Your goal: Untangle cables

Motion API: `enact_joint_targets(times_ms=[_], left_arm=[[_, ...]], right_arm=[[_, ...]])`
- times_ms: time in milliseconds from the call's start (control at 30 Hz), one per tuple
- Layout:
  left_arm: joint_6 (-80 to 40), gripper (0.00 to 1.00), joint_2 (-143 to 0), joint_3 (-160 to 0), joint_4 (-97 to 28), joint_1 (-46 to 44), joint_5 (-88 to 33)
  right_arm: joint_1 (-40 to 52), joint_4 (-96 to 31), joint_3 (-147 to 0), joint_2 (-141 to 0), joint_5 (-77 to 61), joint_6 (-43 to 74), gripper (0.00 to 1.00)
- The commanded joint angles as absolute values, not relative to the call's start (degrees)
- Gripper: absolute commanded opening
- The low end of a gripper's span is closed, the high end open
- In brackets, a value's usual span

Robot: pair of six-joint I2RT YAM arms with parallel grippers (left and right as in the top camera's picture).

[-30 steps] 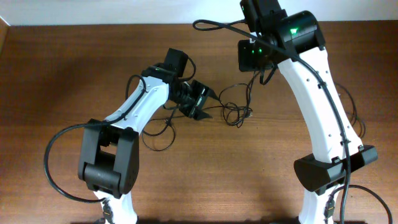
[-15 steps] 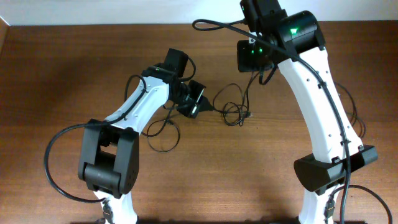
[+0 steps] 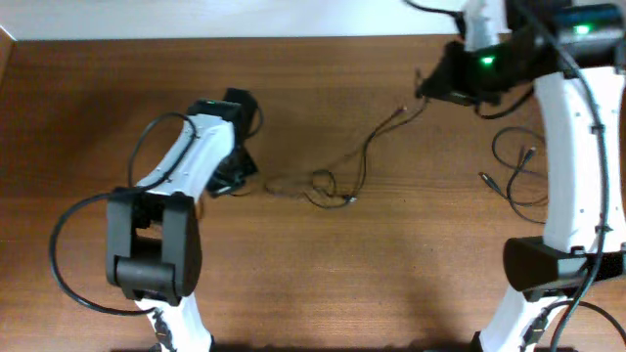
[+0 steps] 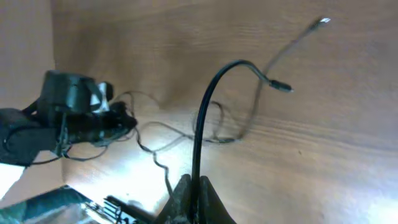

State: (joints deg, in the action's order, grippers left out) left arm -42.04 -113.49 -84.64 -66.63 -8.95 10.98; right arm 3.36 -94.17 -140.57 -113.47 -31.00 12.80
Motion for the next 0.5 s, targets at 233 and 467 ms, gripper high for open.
enact_joint_targets(times_ms=[233,467], left_arm=[[-29.3,0.0,-114.3,-84.5,-65.4,13.5,-9.7],[-27.1,0.0,-114.3,-84.4,-63.5,27.4,-21.6]], right_arm=[[-7.6,-97.3,-141.7,-111.8,-32.3,7.3,0.04],[-7.9,-97.3,-141.6,-111.9,-26.1,7.3,0.04]])
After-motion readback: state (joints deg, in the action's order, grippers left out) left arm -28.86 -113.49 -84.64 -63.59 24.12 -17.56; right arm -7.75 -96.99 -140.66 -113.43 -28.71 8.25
